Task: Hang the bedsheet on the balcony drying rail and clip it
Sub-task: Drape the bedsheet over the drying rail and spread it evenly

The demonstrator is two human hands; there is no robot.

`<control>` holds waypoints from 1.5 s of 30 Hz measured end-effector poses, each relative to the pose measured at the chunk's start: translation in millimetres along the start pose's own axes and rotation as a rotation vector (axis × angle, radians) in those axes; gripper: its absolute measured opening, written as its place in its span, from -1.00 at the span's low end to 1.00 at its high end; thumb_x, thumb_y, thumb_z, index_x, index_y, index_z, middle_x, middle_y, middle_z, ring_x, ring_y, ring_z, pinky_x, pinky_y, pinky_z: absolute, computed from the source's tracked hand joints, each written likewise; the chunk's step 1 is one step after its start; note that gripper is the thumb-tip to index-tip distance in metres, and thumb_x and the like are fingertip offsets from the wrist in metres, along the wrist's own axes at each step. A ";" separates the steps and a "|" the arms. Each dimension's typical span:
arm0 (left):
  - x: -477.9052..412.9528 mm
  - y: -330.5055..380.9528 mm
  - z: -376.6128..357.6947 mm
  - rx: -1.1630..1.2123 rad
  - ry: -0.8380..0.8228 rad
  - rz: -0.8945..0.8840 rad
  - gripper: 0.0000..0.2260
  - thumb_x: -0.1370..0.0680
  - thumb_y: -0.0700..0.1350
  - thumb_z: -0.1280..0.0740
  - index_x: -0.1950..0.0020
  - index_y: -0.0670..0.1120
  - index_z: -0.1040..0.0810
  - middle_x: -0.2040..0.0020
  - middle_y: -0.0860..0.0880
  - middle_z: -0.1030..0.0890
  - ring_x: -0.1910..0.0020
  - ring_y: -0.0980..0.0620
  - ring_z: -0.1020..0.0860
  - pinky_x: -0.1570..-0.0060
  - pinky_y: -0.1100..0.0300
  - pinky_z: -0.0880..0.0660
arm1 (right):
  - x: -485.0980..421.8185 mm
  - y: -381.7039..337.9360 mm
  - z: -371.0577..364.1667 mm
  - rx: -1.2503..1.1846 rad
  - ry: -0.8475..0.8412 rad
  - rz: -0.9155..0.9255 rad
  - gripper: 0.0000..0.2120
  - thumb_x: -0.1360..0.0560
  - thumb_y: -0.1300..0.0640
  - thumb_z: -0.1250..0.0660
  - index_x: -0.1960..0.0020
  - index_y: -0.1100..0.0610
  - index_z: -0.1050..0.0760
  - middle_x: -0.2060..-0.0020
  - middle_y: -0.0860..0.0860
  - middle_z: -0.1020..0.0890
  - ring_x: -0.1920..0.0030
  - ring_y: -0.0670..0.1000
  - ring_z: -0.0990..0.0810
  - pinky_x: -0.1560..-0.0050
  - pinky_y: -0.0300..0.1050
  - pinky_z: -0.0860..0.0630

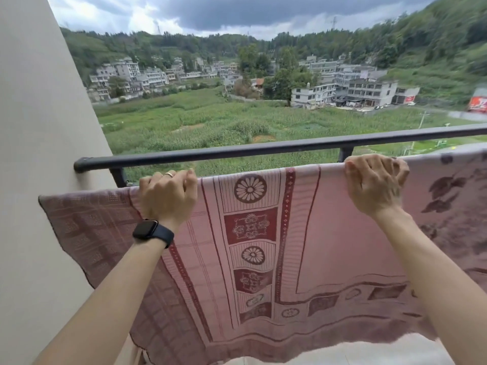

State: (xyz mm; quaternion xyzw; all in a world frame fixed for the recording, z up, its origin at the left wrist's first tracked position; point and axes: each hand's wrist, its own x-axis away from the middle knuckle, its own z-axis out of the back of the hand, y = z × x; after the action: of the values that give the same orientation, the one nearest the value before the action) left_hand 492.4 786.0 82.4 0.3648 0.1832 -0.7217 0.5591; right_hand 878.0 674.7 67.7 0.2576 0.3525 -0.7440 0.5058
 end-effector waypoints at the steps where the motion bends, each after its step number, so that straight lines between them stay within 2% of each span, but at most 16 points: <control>1: -1.8 2.8 2.9 -0.020 -0.018 0.044 -0.54 -0.62 0.07 -0.05 0.23 -0.10 -0.63 0.31 -0.12 -0.64 0.20 -0.14 -0.56 0.01 -0.01 -0.31 | -2.1 -3.8 -1.4 -0.002 -0.006 0.017 -0.60 -0.64 -0.18 0.03 -0.02 -0.03 -0.53 0.00 0.03 -0.55 -0.13 0.11 -0.42 -0.36 0.19 -0.09; 3: 1.2 29.9 11.2 -0.063 0.011 0.033 -0.56 -0.62 0.07 -0.06 0.15 -0.10 -0.64 0.20 -0.11 -0.68 0.11 -0.16 -0.55 -0.08 -0.05 -0.28 | -4.1 -4.3 3.1 -0.008 -0.003 0.045 -0.62 -0.66 -0.15 0.01 -0.04 -0.01 -0.53 -0.02 0.05 -0.56 -0.16 0.12 -0.42 -0.36 0.25 -0.11; 5: 1.7 76.8 10.6 -0.048 0.039 -0.056 -0.61 -0.63 0.08 -0.10 0.11 -0.08 -0.64 0.18 -0.08 -0.68 0.10 -0.14 -0.56 -0.10 -0.04 -0.28 | -7.9 1.3 2.8 -0.038 -0.003 0.091 -0.66 -0.67 -0.11 -0.03 -0.07 0.00 -0.53 -0.03 0.05 -0.57 -0.17 0.13 -0.42 -0.37 0.24 -0.12; 9: 0.6 177.5 -0.1 -0.019 -0.041 -0.235 -0.64 -0.62 0.12 -0.09 0.00 -0.03 -0.62 0.16 -0.03 -0.67 0.15 -0.11 -0.58 -0.06 0.00 -0.36 | -16.9 26.7 6.3 0.009 -0.042 0.269 -0.68 -0.67 -0.15 -0.05 -0.24 -0.08 -0.50 -0.10 -0.04 -0.59 -0.20 0.08 -0.46 -0.30 0.15 -0.20; 11: 0.4 199.3 -11.5 -0.026 -0.079 -0.230 -0.63 -0.63 0.13 -0.06 -0.03 -0.04 -0.58 0.17 -0.05 -0.66 0.17 -0.11 -0.57 -0.02 0.01 -0.37 | -24.9 45.5 7.4 0.028 -0.072 0.308 -0.65 -0.65 -0.16 -0.07 -0.31 -0.08 -0.47 -0.17 -0.04 -0.58 -0.25 0.08 -0.47 -0.29 0.10 -0.25; 14: -2.7 208.2 -25.3 -0.043 -0.075 -0.113 -0.62 -0.63 0.10 0.00 -0.02 -0.09 -0.53 0.15 -0.13 -0.63 0.14 -0.13 -0.53 -0.06 -0.04 -0.36 | -35.3 60.2 10.7 -0.064 -0.116 0.300 -0.59 -0.61 -0.18 -0.14 -0.35 -0.04 -0.47 -0.28 0.03 -0.55 -0.35 0.11 -0.43 -0.37 0.10 -0.26; 16: -12.1 222.6 -29.8 -0.051 -0.055 -0.081 -0.65 -0.61 0.06 -0.02 -0.06 -0.09 -0.53 0.05 -0.15 -0.63 0.05 -0.15 -0.54 -0.15 -0.11 -0.36 | -43.6 71.2 14.7 -0.107 -0.074 0.252 -0.59 -0.59 -0.18 -0.16 -0.33 -0.01 -0.50 -0.34 0.03 -0.52 -0.42 0.08 -0.36 -0.42 0.11 -0.18; 19: -32.3 269.7 -38.5 -0.033 -0.055 -0.240 -0.64 -0.60 0.08 -0.07 -0.14 -0.06 -0.57 -0.08 -0.14 -0.64 -0.05 -0.16 -0.55 -0.21 -0.10 -0.34 | -63.4 105.8 13.6 -0.068 -0.090 0.085 -0.56 -0.61 -0.18 -0.07 -0.38 -0.03 -0.44 -0.44 -0.01 -0.43 -0.51 0.03 -0.23 -0.49 0.15 -0.01; 22: -43.0 325.1 -51.6 -0.018 -0.103 -0.375 -0.65 -0.60 0.10 -0.08 -0.02 -0.05 -0.58 0.09 -0.10 -0.67 0.09 -0.15 -0.57 -0.05 -0.03 -0.38 | -79.8 148.3 14.6 -0.002 -0.181 0.032 -0.60 -0.66 -0.16 0.03 -0.40 -0.10 -0.36 -0.44 -0.05 -0.39 -0.51 0.00 -0.20 -0.49 0.18 -0.04; 25: -41.6 346.0 -62.8 -0.018 -0.119 -0.372 -0.61 -0.61 0.15 -0.07 0.04 -0.09 -0.55 0.16 -0.11 -0.65 0.18 -0.15 -0.57 0.11 0.01 -0.40 | -92.1 189.3 26.3 0.085 -0.163 0.017 -0.69 -0.67 -0.14 0.02 -0.32 -0.16 -0.37 -0.34 -0.08 -0.44 -0.43 0.01 -0.29 -0.46 0.22 -0.05; 28: -35.6 334.5 -64.0 -0.032 -0.010 -0.316 -0.59 -0.62 0.14 -0.08 0.05 -0.14 -0.55 0.16 -0.15 -0.64 0.21 -0.16 -0.55 0.11 -0.01 -0.36 | -95.7 218.6 39.6 0.098 -0.130 -0.093 -0.69 -0.67 -0.15 0.03 -0.31 -0.18 -0.39 -0.33 -0.07 -0.41 -0.43 0.02 -0.28 -0.47 0.29 0.01; 33: -40.7 382.3 -50.6 0.075 -0.007 -0.234 -0.67 -0.58 0.05 -0.09 0.14 -0.09 -0.56 0.18 -0.11 -0.64 0.18 -0.15 -0.54 -0.05 -0.05 -0.31 | -95.7 209.0 45.3 0.072 -0.094 -0.011 -0.67 -0.66 -0.16 -0.01 -0.29 -0.12 -0.43 -0.32 -0.04 -0.46 -0.43 0.02 -0.29 -0.47 0.25 -0.03; 35: -51.1 414.1 -52.3 0.114 -0.013 -0.330 -0.67 -0.58 0.08 -0.10 0.16 -0.06 -0.55 0.22 -0.08 -0.64 0.23 -0.13 -0.55 0.00 -0.01 -0.34 | -105.5 209.7 43.3 0.060 -0.085 -0.005 -0.63 -0.66 -0.18 -0.02 -0.33 -0.09 -0.44 -0.34 -0.04 -0.48 -0.45 0.01 -0.28 -0.48 0.22 0.00; 38: -66.8 453.1 -60.3 0.158 -0.031 -0.430 -0.63 -0.58 0.12 -0.10 0.18 -0.07 -0.55 0.30 -0.08 -0.63 0.33 -0.12 -0.55 0.22 0.08 -0.34 | -121.8 221.9 41.9 0.066 -0.099 -0.037 -0.55 -0.65 -0.25 0.06 -0.29 -0.06 -0.45 -0.33 -0.04 -0.48 -0.45 0.01 -0.29 -0.48 0.19 0.03; 41: -76.4 439.5 -61.9 0.144 -0.007 -0.458 -0.57 -0.62 0.15 -0.07 0.23 -0.06 -0.55 0.38 -0.07 -0.60 0.44 -0.10 -0.53 0.36 0.17 -0.29 | -130.5 229.6 47.6 0.130 -0.084 0.018 -0.56 -0.65 -0.25 0.11 -0.21 -0.08 -0.44 -0.19 -0.06 -0.50 -0.32 0.03 -0.37 -0.45 0.22 -0.04; 45: -87.1 390.6 -54.3 0.068 0.138 -0.499 -0.55 -0.65 0.18 -0.08 0.23 -0.04 -0.56 0.43 -0.04 -0.56 0.47 -0.10 -0.53 0.40 0.18 -0.30 | -147.8 262.6 64.4 0.166 -0.036 -0.083 -0.51 -0.63 -0.27 0.15 -0.17 -0.05 -0.45 -0.13 -0.03 -0.48 -0.24 0.05 -0.37 -0.40 0.24 -0.09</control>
State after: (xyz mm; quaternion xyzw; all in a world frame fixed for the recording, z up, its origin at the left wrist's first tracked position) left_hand 886.7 761.0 166.0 0.3752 0.2811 -0.8164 0.3372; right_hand 1174.2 645.5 147.5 0.2702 0.2908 -0.7956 0.4576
